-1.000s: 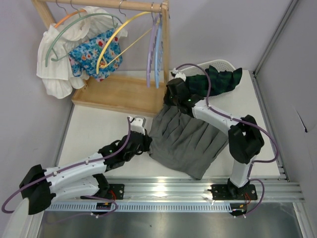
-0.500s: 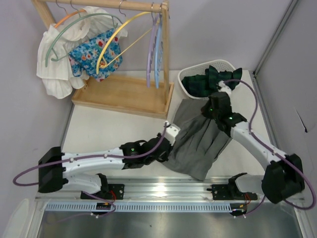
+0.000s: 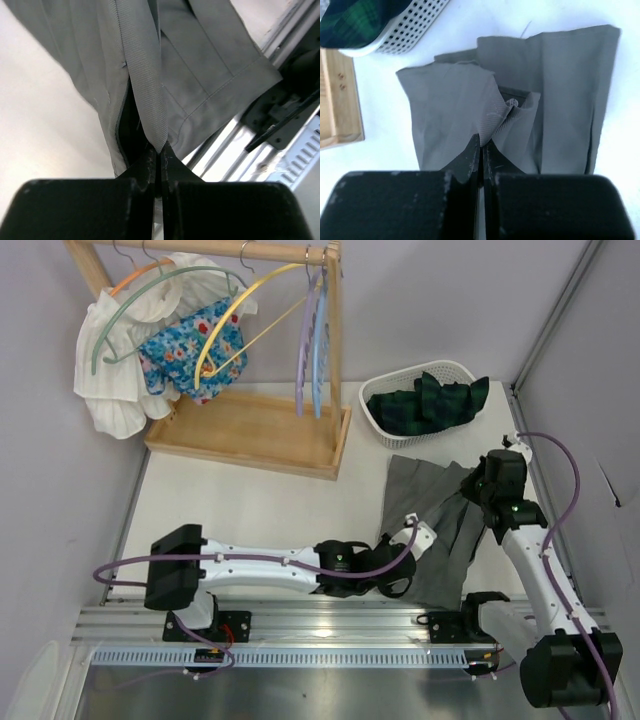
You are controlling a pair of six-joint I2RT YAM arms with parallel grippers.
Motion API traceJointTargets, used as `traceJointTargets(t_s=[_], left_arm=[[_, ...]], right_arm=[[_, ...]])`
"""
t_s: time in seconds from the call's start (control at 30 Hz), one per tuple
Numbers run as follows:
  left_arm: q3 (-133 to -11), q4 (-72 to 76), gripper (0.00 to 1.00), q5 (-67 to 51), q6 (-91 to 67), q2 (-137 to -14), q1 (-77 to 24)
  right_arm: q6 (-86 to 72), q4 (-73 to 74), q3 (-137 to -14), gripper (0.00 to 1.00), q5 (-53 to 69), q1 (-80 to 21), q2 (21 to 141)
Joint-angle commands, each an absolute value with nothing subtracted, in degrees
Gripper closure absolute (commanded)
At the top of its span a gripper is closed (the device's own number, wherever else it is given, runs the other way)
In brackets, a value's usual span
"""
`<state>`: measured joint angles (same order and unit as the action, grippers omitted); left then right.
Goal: Place the skirt on the hanger
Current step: Move the skirt to the center of the board
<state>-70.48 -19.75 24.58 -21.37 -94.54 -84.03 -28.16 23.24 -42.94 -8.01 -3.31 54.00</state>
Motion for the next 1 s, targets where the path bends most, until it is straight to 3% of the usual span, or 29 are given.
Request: traceJointTargets(t_s=[0.0,0.17,0.3,0.67,0.8,0.97], left_arm=[[-77.1,-22.5,1.00,23.0,-24.2,-96.8,-85.3],[-77.6,-24.3,1.00,26.3,-27.9,-96.6,-83.7],[-70.1,-23.7,1.00,26.7,-29.3,-91.1,-77.8],[-59.9,-28.5,1.00,28.7,-19.1,-68.6,-55.2],[-58.9,-25.8,1.00,22.3,-15.6,-66.3,-54.8],[-57.3,-22.9,1.00,18.8,-15.8,-70.7,-59.2]], right_arm=[[-23.7,21.8,-44.0,1.00,-5.3,-0.5,53.9],[-23.3,17.9,-47.8,1.00,1.5,-0.5,57.4],[-24.7,13.4,-50.1,1.00,7.5,-0.8,61.5],[-25.6,12.6,-72.0,1.00,1.0,-18.6,82.1],[-24.7,12.7,-75.4,1.00,0.1,-19.6,85.9],[-23.1,13.0,-70.3,1.00,-1.8,-17.0,83.6]])
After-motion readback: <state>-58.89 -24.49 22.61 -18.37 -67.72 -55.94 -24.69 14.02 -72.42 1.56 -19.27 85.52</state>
